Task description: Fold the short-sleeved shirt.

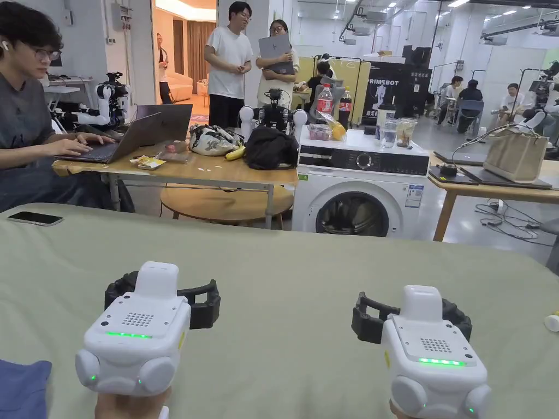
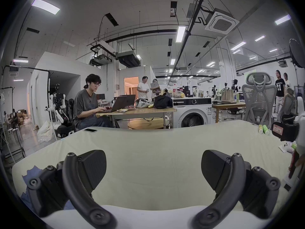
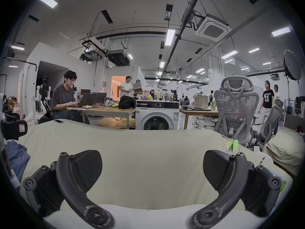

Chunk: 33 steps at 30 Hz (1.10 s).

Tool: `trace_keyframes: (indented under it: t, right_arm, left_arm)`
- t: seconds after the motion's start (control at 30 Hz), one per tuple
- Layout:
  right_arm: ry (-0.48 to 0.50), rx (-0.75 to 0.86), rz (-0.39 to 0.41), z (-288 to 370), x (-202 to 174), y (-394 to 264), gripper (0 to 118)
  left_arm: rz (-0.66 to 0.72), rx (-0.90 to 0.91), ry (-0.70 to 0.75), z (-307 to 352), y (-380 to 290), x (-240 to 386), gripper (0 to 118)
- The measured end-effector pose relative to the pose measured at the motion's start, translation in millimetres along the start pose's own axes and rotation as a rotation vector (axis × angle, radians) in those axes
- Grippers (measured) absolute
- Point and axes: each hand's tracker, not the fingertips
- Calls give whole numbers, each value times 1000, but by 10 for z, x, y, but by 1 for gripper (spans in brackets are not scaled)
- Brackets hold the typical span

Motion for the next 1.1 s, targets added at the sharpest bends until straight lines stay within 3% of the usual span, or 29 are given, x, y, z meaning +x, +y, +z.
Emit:
trace_keyframes:
  t: [0.2, 0.63, 1.1]
  right_arm:
    - [-3, 10, 21, 28, 10, -11, 118]
    - [-1, 6, -33, 36, -20, -20, 118]
    - [-12, -16, -32, 25, 62, -27, 118]
  left_arm:
    - [-28, -1, 2, 5, 6, 4, 114]
    - [24, 22, 14, 26, 22, -46, 114]
    - [14, 22, 16, 34, 23, -28, 114]
